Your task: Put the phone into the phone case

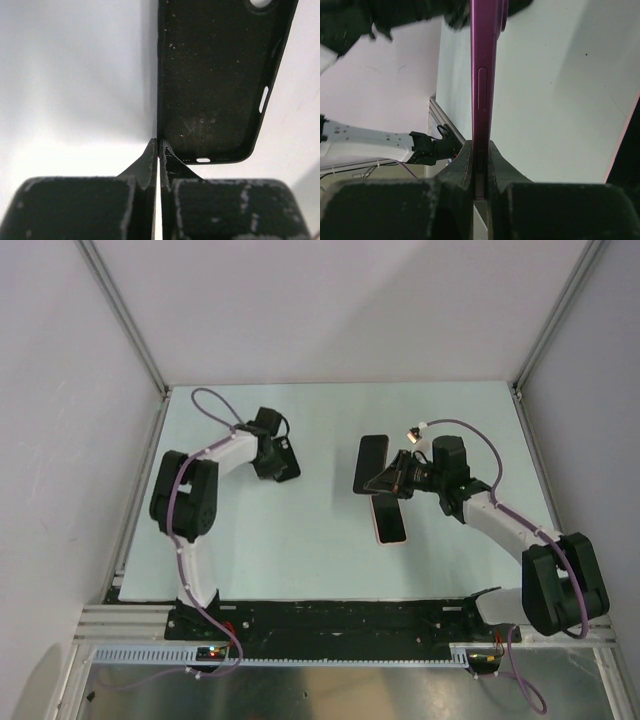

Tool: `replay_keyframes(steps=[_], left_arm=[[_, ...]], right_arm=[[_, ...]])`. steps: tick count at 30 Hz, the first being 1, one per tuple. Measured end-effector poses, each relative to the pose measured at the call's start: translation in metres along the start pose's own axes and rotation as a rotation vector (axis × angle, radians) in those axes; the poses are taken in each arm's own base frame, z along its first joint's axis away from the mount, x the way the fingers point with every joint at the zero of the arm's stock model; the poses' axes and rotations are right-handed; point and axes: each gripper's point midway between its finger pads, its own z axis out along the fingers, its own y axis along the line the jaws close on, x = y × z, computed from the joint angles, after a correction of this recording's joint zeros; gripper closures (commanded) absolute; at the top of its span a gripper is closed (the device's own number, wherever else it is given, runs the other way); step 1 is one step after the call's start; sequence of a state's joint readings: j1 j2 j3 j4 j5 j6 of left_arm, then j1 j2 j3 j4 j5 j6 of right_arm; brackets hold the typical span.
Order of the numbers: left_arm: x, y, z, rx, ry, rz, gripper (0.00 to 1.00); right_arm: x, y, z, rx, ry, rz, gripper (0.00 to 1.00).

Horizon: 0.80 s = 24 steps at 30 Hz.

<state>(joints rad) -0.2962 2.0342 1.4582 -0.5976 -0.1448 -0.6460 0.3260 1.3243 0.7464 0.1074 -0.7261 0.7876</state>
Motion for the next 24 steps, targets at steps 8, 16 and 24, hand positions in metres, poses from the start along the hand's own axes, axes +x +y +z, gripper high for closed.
replay_keyframes(steps=[8, 16, 24], left_arm=[[0.148, 0.011, -0.060, 0.020, 0.114, -0.134, 1.00], [0.194, 0.003, -0.078, 0.071, 0.122, -0.244, 0.61], [0.171, -0.006, -0.113, 0.218, 0.028, -0.275, 0.44]], right_arm=[[0.018, -0.019, 0.020, 0.021, 0.078, 0.008, 1.00], [0.051, -0.027, 0.044, 0.023, 0.207, -0.014, 1.00], [0.067, -0.016, 0.076, -0.003, 0.325, -0.074, 1.00]])
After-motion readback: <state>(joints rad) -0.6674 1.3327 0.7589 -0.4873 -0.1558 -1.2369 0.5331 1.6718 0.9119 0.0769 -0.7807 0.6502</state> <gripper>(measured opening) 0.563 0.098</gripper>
